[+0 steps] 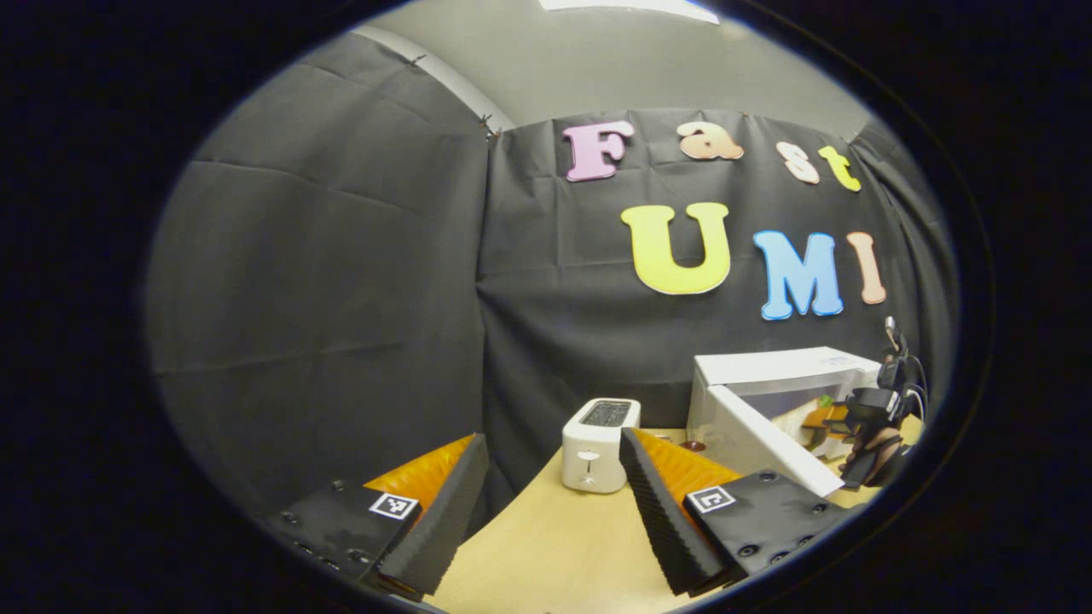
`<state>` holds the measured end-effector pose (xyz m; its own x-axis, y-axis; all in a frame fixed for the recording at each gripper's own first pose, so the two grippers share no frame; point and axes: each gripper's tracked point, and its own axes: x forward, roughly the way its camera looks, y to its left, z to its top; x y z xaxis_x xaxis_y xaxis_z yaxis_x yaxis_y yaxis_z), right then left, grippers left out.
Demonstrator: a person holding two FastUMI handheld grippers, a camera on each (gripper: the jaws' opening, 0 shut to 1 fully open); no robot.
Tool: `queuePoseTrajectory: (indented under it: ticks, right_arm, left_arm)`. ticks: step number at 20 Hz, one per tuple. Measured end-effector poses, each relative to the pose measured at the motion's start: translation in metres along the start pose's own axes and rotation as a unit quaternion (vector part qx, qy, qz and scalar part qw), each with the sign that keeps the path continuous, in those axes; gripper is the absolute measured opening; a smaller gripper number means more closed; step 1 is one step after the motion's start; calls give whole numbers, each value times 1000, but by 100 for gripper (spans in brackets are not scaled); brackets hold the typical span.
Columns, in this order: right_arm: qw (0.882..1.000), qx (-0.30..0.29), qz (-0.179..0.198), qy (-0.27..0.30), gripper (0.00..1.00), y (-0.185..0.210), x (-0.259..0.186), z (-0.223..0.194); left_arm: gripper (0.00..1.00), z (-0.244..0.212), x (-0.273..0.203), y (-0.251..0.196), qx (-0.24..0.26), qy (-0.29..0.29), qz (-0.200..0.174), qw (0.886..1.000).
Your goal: Open the microwave oven with the left hand, put the food in, and close the microwave oven.
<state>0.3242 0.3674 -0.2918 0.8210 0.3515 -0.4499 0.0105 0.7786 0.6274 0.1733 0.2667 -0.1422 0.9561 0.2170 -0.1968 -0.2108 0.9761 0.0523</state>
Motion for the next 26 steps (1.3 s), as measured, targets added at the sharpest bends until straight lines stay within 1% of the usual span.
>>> queuePoseTrajectory:
  ticks: [2, 4, 6, 10, 11, 12, 13, 15, 16, 18, 19, 20, 21, 23, 25, 26]
  right_arm:
    - [1000, -4, -5, -8, 30, -2, 18, 1]
    - [1000, 2, -9, -15, 30, -3, 34, 4]
    - [1000, 10, -11, -27, 30, -3, 48, 6]
    - [999, 20, -10, -44, 30, -8, 69, 5]
    - [999, 17, -9, -48, 30, -9, 76, 5]
    - [999, 15, -9, -51, 30, -13, 82, 5]
    - [999, 11, -13, -51, 30, -17, 86, 3]
    - [999, 3, -22, -49, 30, -25, 92, -2]
    - [999, 0, -22, -50, 34, -26, 93, -4]
    - [998, -16, -34, -59, 34, -30, 95, -2]
    - [997, -29, -41, -62, 35, -32, 96, 0]
    - [996, -41, -50, -59, 40, -36, 98, -1]
    - [995, -57, -59, -59, 42, -40, 98, 1]
    - [991, -85, -85, -62, 58, -54, 98, 1]
    - [985, -114, -113, -60, 76, -65, 94, 7]
    - [982, -128, -122, -60, 92, -69, 89, 9]
  left_arm:
    - [100, -4, -1, 7, 4, 9, 6, 1000]
    - [98, -11, -1, 12, 13, 17, 11, 1000]
    - [100, -19, -4, 19, 21, 29, 16, 999]
    - [93, -30, -7, 28, 24, 45, 25, 998]
    - [100, -31, -6, 29, 27, 48, 26, 998]
    - [93, -32, -6, 30, 30, 51, 27, 998]
    - [98, -34, -5, 31, 32, 52, 27, 998]
    - [100, -35, -5, 30, 34, 53, 27, 998]
    - [100, -34, -5, 30, 36, 52, 26, 998]
    - [100, -36, -4, 28, 37, 54, 24, 998]
    - [98, -37, -5, 27, 36, 55, 24, 998]
    - [98, -36, -5, 27, 35, 55, 24, 998]
    - [98, -39, -4, 24, 34, 56, 23, 998]
    - [98, -41, -7, 20, 36, 57, 19, 998]
    - [98, -42, -6, 17, 43, 58, 16, 997]
    - [98, -42, -5, 15, 46, 58, 15, 997]
